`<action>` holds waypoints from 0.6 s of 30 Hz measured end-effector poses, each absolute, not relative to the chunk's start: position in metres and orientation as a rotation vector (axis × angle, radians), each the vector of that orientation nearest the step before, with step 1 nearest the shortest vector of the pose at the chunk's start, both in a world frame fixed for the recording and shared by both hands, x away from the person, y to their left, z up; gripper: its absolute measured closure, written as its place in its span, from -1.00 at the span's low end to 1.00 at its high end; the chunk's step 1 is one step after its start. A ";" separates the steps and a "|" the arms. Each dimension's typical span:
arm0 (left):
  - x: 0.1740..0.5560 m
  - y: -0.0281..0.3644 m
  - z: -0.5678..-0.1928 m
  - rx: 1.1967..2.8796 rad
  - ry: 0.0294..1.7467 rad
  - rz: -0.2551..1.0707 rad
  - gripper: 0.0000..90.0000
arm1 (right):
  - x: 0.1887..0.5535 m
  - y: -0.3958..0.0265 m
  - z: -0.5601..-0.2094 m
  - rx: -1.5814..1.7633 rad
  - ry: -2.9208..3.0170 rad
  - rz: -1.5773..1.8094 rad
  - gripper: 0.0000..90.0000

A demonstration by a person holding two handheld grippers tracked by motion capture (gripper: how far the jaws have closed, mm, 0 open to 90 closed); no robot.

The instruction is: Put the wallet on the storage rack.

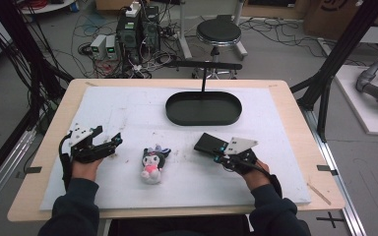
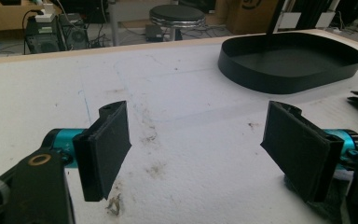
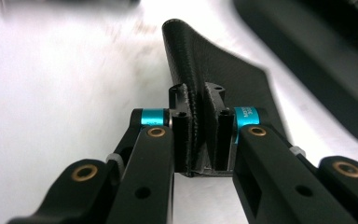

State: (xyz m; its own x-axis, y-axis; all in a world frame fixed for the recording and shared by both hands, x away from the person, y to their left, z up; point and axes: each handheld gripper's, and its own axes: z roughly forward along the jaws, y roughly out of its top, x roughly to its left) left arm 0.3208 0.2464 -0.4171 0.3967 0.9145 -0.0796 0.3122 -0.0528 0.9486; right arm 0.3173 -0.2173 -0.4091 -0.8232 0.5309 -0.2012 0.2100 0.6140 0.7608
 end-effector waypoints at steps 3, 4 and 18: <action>0.321 0.247 -0.417 1.597 1.117 0.712 -0.49 | 0.320 -0.229 -0.402 0.655 2.370 1.163 0.87; 0.321 0.247 -0.417 1.597 1.117 0.712 -0.49 | 0.320 -0.229 -0.402 0.655 2.370 1.163 0.87; 0.321 0.247 -0.417 1.592 1.113 0.712 -0.49 | 0.327 -0.288 -0.389 0.970 2.137 1.333 0.88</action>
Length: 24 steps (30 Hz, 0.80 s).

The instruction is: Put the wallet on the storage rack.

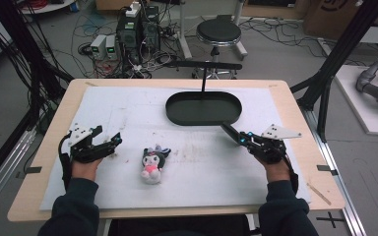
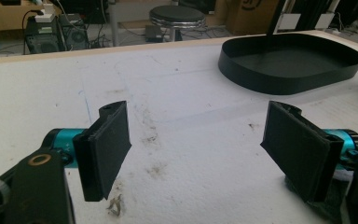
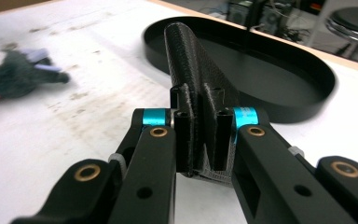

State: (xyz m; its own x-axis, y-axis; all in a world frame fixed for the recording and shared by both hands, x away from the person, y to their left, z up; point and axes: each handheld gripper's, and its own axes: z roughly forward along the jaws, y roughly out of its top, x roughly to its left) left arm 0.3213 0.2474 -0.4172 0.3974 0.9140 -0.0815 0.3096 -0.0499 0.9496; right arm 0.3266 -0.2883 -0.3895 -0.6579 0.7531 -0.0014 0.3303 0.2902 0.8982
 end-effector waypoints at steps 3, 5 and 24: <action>0.321 0.247 -0.417 1.592 1.114 0.713 -0.49 | 0.327 -0.300 -0.387 1.018 2.089 1.384 0.88; 0.321 0.247 -0.417 1.591 1.115 0.713 -0.49 | 0.325 -0.304 -0.384 1.032 2.067 1.427 0.88; 0.321 0.248 -0.417 1.594 1.113 0.715 -0.49 | 0.329 -0.314 -0.388 1.162 2.018 1.402 0.87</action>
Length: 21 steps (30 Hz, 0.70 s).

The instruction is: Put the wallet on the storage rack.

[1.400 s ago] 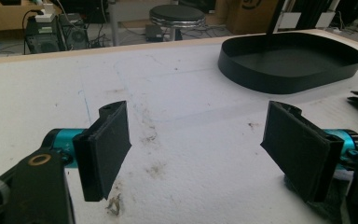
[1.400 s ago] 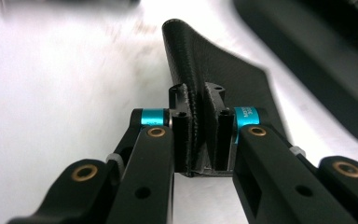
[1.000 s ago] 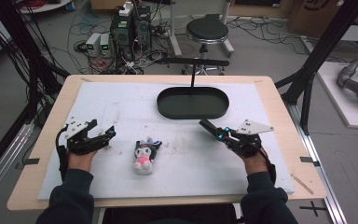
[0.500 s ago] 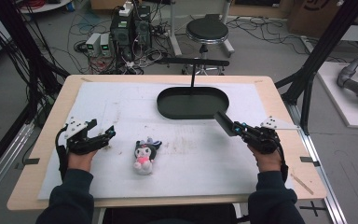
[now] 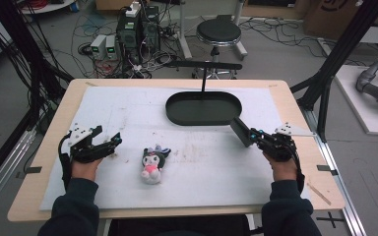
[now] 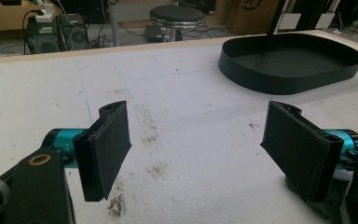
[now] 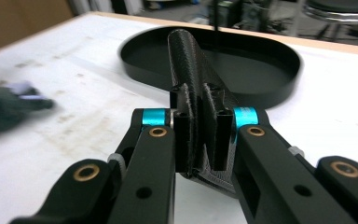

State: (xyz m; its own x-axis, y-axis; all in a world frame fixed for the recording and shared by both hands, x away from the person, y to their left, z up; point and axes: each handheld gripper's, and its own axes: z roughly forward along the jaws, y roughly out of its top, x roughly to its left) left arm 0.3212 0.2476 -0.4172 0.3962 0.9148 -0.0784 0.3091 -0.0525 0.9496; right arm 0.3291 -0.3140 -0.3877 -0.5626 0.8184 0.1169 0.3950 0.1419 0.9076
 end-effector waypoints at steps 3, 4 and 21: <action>0.321 0.248 -0.417 1.594 1.114 0.714 -0.49 | 0.328 -0.317 -0.386 1.177 1.983 1.376 0.86; 0.321 0.248 -0.417 1.595 1.114 0.714 -0.49 | 0.328 -0.318 -0.386 1.181 1.970 1.365 0.86; 0.322 0.246 -0.418 1.604 1.118 0.711 -0.49 | 0.337 -0.338 -0.387 1.307 1.832 1.290 0.68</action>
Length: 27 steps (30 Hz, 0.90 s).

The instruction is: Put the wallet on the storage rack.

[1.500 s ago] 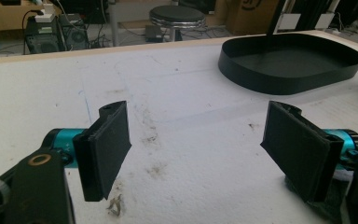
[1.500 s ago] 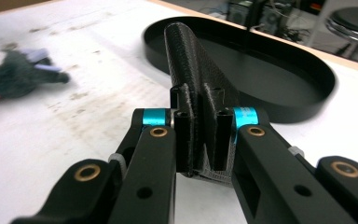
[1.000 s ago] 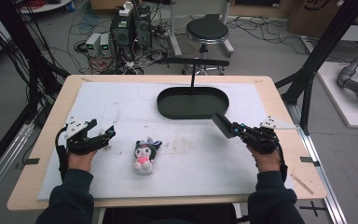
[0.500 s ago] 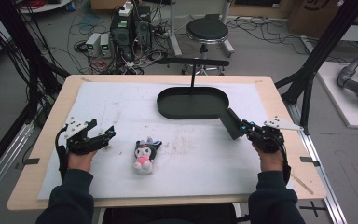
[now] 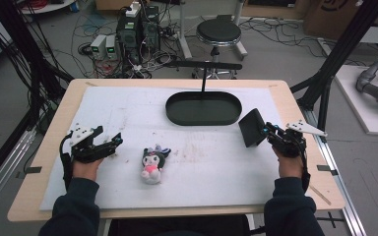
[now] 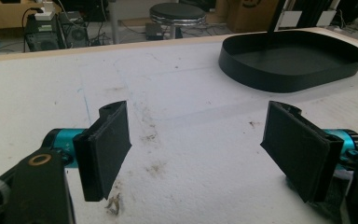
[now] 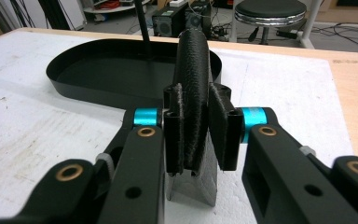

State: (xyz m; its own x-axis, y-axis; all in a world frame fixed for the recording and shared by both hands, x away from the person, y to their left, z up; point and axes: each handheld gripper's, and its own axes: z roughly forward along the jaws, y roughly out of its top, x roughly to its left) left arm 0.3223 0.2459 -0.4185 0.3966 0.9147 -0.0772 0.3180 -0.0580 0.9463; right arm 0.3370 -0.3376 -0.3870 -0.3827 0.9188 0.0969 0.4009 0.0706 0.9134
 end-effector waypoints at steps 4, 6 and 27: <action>0.322 0.246 -0.419 1.602 1.119 0.710 -0.49 | 0.341 -0.338 -0.389 1.353 1.831 1.273 0.42; 0.323 0.246 -0.418 1.601 1.119 0.711 -0.49 | 0.343 -0.337 -0.390 1.354 1.841 1.262 0.38; 0.323 0.246 -0.419 1.596 1.123 0.711 -0.49 | 0.361 -0.316 -0.404 1.258 1.891 1.163 -0.53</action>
